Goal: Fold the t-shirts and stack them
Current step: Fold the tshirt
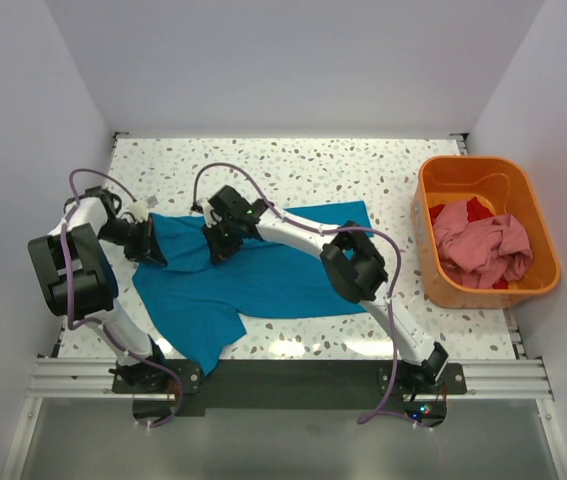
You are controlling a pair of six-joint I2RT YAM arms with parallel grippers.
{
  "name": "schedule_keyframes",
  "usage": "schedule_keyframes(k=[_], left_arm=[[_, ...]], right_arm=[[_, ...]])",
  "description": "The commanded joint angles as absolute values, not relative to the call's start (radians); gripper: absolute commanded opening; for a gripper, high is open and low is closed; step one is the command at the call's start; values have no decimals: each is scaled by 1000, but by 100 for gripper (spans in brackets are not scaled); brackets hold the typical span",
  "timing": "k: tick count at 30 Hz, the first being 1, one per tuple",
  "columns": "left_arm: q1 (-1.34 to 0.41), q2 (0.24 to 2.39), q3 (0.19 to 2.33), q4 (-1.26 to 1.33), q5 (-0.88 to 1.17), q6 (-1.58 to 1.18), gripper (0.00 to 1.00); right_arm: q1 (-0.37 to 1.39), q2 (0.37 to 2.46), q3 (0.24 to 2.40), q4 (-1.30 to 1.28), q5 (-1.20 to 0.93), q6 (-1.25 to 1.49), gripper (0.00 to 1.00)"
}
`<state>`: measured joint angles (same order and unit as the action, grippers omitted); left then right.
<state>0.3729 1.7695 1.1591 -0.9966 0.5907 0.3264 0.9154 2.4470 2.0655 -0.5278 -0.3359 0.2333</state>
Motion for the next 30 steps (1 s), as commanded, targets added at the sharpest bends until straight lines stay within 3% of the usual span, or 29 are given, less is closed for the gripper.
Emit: schedule_keyframes(k=[1,12,30], left_arm=[[374,1738,1219,-1061,592,391,0],[333,1715,1197,-1207,539,607,0],[299,1675,1152,-1262,601,696,0]], right_arm=[[919,2368,2140,-554,-351,206,0],[916,2367,2160,-653,-351,146,0],[891,2338,2145,-706,-348,123,0]])
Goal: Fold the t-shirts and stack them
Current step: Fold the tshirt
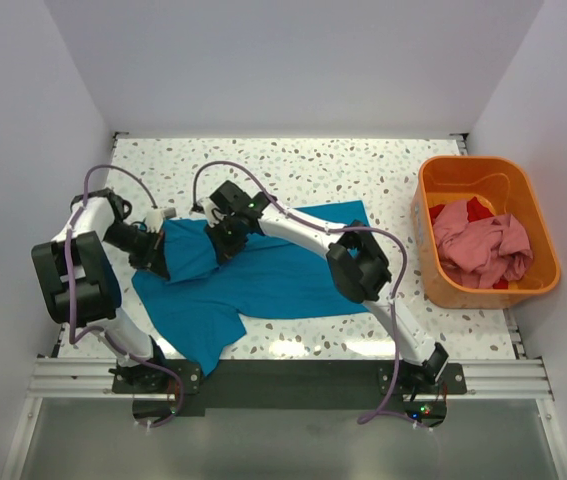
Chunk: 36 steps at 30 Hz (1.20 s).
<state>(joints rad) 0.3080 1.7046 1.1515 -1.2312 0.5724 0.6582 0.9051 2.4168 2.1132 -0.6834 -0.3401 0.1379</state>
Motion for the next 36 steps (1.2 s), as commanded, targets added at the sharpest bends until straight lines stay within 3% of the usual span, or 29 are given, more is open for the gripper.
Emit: schedule_keyframes(k=[1,36], left_arm=[[299,1678,1152,-1259,600,693,0],[221,1727,1097,-1278,620,759,0]], right_arm=[[891,2338,2141,-706,-351,118,0],[865,2329,2083,-718,-367,83,0]])
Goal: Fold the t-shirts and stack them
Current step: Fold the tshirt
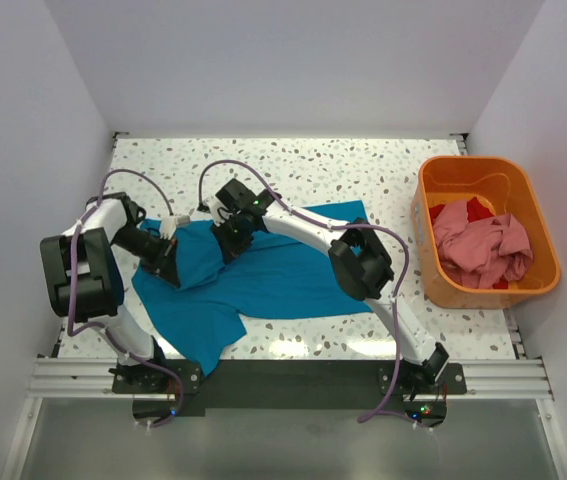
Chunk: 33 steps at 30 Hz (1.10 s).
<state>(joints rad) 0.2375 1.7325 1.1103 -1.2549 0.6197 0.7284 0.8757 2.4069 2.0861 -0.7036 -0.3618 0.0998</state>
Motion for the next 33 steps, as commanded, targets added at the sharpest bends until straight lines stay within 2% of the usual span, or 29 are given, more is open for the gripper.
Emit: schedule_keyframes(k=[1,4,5,6,7,8,9,10,13,17,24,33], left_arm=[[219,1726,1094,-1269,618,756,0],[219,1733,1091,-1264,614,747,3],[224,1735,1095,-1267,617,753,6],[230,1736,1103,-1275,629,762,9],[244,1738,1115,-1296,643,773,21],[274,1741,1155,-1310,675,793,28],[290,1743,1184,-1316,684,793,34],[307,1747,1216,-1315,692,790,44],[357,1766,1354,-1293,745,778,48],[354,1775,1413,-1112,703,600,48],[342,1868,1416,-896,609,390,40],[305,1956,1382,-769,436,302,34]], right_arm=[[867,2327,2080,-718,-368,81,0],[867,2329,2082,-725,-374,74,0],[867,2332,2089,-742,-380,68,4],[868,2336,2098,-761,-382,49,20],[865,2330,2111,-796,-382,38,27],[856,2319,2108,-807,-385,29,35],[847,2304,2102,-814,-385,20,49],[835,2287,2076,-815,-388,5,55],[761,2209,2037,-813,-400,-29,63],[637,2169,2039,-873,-371,-100,60],[489,2132,1948,-916,-198,-228,37],[420,2160,1804,-879,-3,-324,29]])
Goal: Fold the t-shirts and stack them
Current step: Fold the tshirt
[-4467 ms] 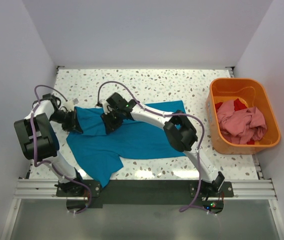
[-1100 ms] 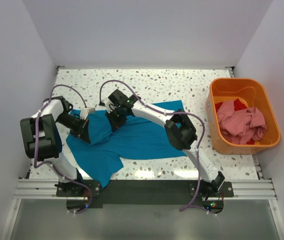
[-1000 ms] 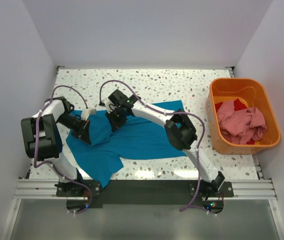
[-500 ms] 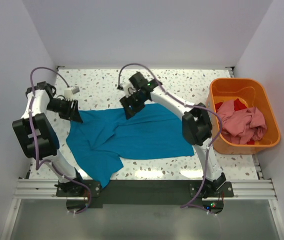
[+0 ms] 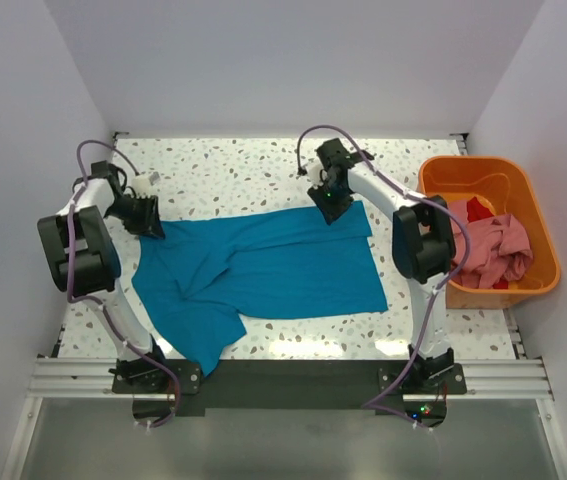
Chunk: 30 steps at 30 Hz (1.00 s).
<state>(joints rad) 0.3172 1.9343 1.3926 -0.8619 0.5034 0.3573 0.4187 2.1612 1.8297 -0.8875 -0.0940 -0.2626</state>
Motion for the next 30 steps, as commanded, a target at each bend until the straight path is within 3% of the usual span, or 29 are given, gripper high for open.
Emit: schedule_keyframes(k=[1,5,11,19,25,30], left_arm=[[298,1971,1390,-765,411,299,33],[295,2048,1449,-747,379,273,29],[293,2210,1621,-752,373,247,26],[287,2448,2015,-730,394,259,26],[284,2546,2290,-707,431,294,34],[285,2346,2153,-569,589,336,55]], right_arm=[[417,2181,1799,-867,17,-327,28],[405,2258,1821,-836,86,-330,26],[376,2429,2037,-850,163,-345,25],[360,2572,2305,-802,184,-368,31],[364,2530,2362,-755,100,-344,47],[365,2369,2320,-802,8,-376,72]])
